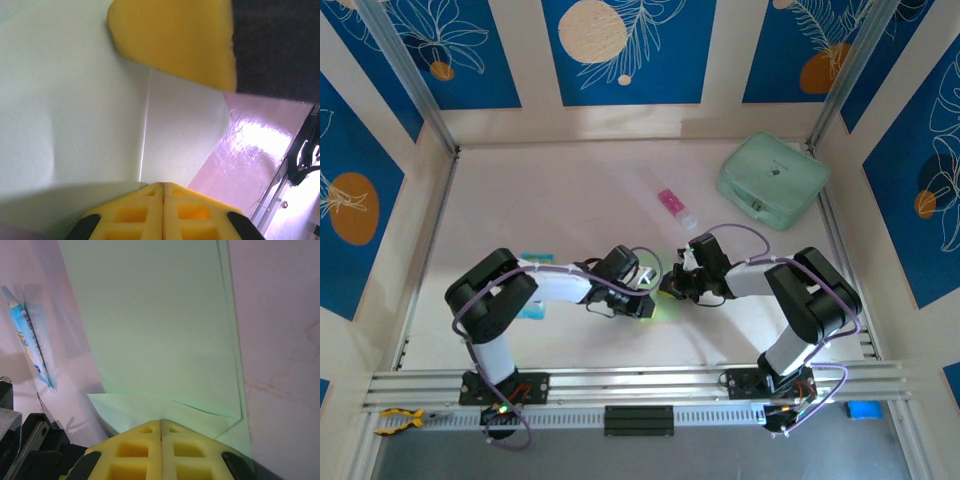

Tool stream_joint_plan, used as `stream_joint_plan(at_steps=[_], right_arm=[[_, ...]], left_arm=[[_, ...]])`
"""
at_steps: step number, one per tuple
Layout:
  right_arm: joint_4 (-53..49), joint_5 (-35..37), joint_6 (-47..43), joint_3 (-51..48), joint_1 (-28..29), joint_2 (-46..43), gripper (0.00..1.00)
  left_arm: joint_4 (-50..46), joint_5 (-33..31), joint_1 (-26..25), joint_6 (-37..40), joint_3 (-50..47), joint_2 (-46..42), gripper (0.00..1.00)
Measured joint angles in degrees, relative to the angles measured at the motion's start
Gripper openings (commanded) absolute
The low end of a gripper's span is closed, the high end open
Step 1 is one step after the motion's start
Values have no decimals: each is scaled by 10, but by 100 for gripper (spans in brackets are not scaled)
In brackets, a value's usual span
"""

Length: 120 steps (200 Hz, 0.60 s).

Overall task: Fold a paper plane with a square sheet of paper (pick it up from the middle)
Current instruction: Fold the triangle a second time at the center of the table.

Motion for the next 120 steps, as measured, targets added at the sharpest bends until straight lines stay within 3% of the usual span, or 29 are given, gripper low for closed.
stream_joint_plan(at_steps=[120], right_arm=[[-1, 0, -2, 0, 0, 0, 2]], left_arm=[[-82, -25, -11, 18, -37, -74, 3]])
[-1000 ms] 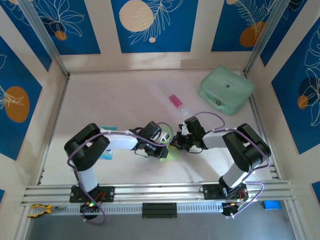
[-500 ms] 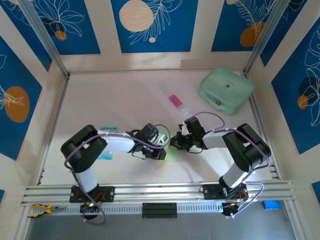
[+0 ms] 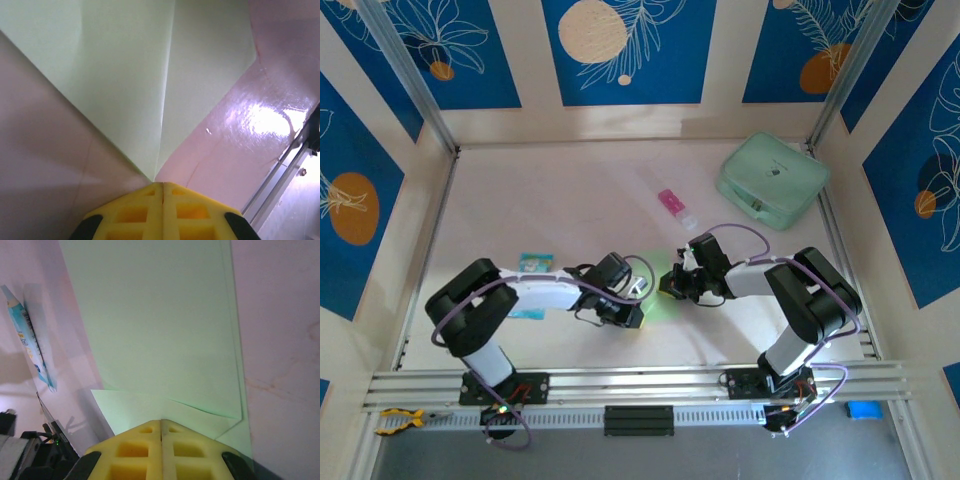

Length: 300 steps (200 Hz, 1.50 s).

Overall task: Fold a paper plane with a square sheet of paper (pick it up from the middle)
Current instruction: Fold the triangle a second time at the center of the table.

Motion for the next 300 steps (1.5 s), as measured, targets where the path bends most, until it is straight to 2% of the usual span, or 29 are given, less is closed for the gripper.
stream_joint_plan(at_steps=[27, 49, 113, 145, 189, 258, 300], right_arm=[[0, 0, 0, 0, 0, 0, 2], [0, 0, 0, 0, 0, 0, 1], [0, 0, 0, 0, 0, 0, 2], [0, 1, 0, 0, 0, -1, 1], [-3, -3, -5, 0, -3, -2, 1], [-45, -5, -17, 10, 1, -50, 2], [-44, -3, -17, 16, 13, -15, 0]], left_arm=[[-9, -19, 0, 2, 5, -39, 5], [-6, -29, 2, 2, 32, -38, 6], [24, -30, 5, 0, 111, 90, 7], [29, -26, 7, 0, 109, 110, 4], [92, -17, 9, -5, 68, 97, 3], [96, -16, 9, -5, 67, 97, 3], [103, -15, 9, -5, 63, 94, 5]])
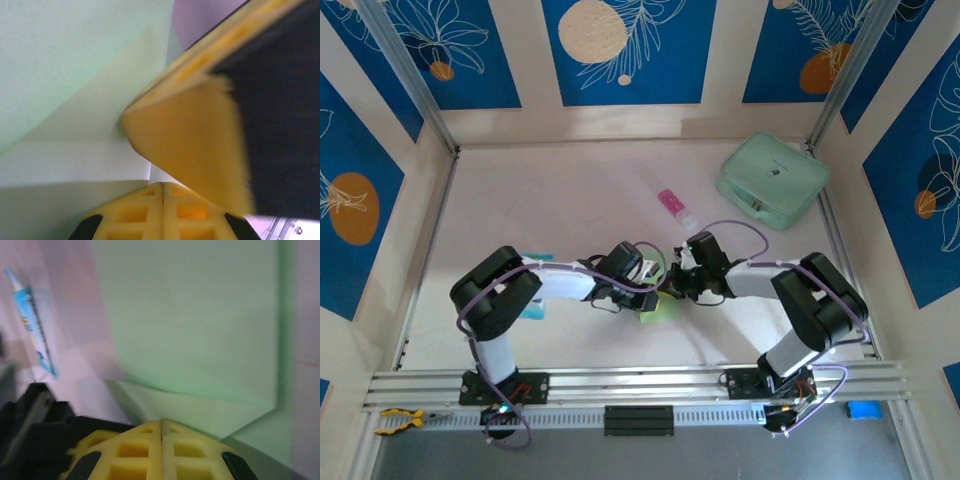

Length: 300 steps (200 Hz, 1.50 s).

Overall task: Fold a paper plane with a square sheet of paper (pick it up from the middle)
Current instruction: Fold the triangle a second time at the center of the table.

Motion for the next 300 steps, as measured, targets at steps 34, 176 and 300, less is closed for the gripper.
stream_joint_plan(at_steps=[34, 176, 300], right_arm=[[3, -8, -1, 2, -3, 18, 0], [7, -19, -7, 2, -7, 23, 0], [7, -19, -7, 2, -7, 23, 0]], left_arm=[[-6, 0, 0, -6, -6, -8, 8], [-34, 3, 0, 0, -43, -45, 7], [-101, -14, -5, 8, -57, -109, 9]])
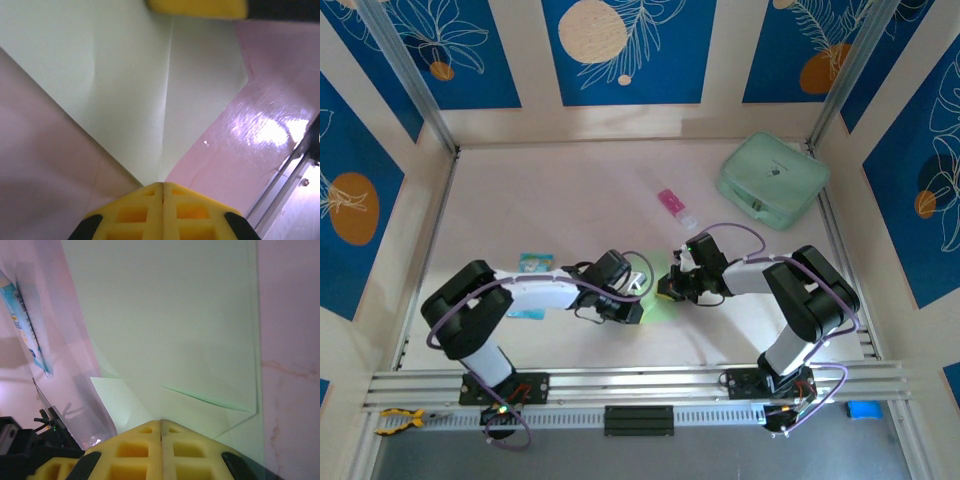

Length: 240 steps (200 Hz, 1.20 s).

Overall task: Fold a paper plane with a square sheet of paper (pick it up from the middle)
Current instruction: Fold the triangle a second time at the center of the table.

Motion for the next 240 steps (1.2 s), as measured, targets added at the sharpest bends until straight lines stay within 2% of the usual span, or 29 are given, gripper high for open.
stream_joint_plan(at_steps=[59, 93, 138, 210, 240], right_arm=[[0, 0, 0, 0, 0, 0, 0], [-6, 0, -4, 3, 0, 0, 0], [-52, 17, -11, 23, 1, -23, 0], [-38, 19, 3, 16, 63, -40, 0], [-23, 16, 12, -6, 59, -19, 0]], left_arm=[[20, -13, 7, -10, 21, 16, 11], [26, -10, 7, -14, 24, 54, 5], [45, -4, 9, -14, 17, 57, 2], [52, -2, 9, -14, 14, 57, 1], [52, -2, 9, -14, 14, 57, 0]])
